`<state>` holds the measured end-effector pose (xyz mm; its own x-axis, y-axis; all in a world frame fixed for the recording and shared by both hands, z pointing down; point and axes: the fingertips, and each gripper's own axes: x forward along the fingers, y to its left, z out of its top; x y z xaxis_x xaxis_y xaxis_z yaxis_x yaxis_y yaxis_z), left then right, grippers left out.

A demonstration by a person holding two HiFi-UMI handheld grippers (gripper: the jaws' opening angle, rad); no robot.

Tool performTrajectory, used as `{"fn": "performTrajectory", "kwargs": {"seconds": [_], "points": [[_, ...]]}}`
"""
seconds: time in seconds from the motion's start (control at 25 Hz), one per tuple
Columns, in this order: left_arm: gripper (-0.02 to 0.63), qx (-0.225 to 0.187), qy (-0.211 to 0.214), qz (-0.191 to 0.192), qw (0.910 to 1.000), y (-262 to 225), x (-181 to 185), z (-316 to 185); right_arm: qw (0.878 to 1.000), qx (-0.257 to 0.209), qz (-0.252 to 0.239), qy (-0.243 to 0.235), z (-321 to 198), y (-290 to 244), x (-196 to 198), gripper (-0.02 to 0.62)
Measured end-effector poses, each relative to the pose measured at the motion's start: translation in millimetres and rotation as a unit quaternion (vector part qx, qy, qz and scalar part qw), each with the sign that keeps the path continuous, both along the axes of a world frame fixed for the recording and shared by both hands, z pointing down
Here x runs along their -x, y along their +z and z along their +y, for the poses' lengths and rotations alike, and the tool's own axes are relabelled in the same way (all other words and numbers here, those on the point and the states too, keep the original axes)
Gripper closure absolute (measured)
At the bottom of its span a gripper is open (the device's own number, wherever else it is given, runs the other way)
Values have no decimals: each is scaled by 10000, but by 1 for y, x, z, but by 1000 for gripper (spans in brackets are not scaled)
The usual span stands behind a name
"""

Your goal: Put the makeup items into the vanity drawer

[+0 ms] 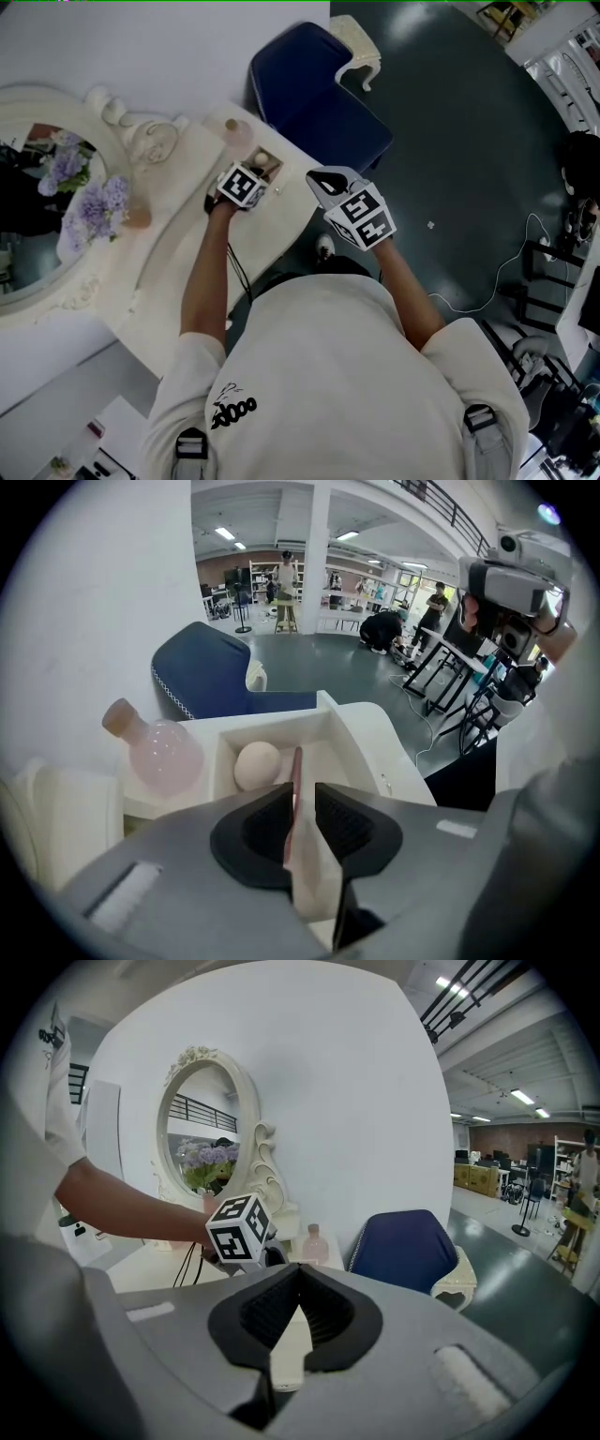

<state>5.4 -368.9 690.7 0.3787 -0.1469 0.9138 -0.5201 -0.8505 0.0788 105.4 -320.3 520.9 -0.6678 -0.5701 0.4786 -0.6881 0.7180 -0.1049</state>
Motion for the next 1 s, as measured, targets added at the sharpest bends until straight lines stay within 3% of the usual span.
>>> {"fn": "performTrajectory", "kwargs": {"seconds": [0.16,0.32,0.48,0.72,1.0], "points": [[520,-245,-141,78,9996,-13,8,0,9999,-22,37,110,1,-3,-1,592],[571,-997,-495,249,9935,-46,28,-9,9997,-135,57,197,4,-12,7,592],[588,-1733,-746,817,9786,-95,40,-6,9985,-258,31,480,7,-25,15,592],[588,-2101,-1433,1883,9486,-155,69,25,9956,-605,270,667,18,-50,34,592],[589,-2829,-1393,2316,9203,-222,89,61,9890,-1265,416,640,43,-102,55,592]]}}
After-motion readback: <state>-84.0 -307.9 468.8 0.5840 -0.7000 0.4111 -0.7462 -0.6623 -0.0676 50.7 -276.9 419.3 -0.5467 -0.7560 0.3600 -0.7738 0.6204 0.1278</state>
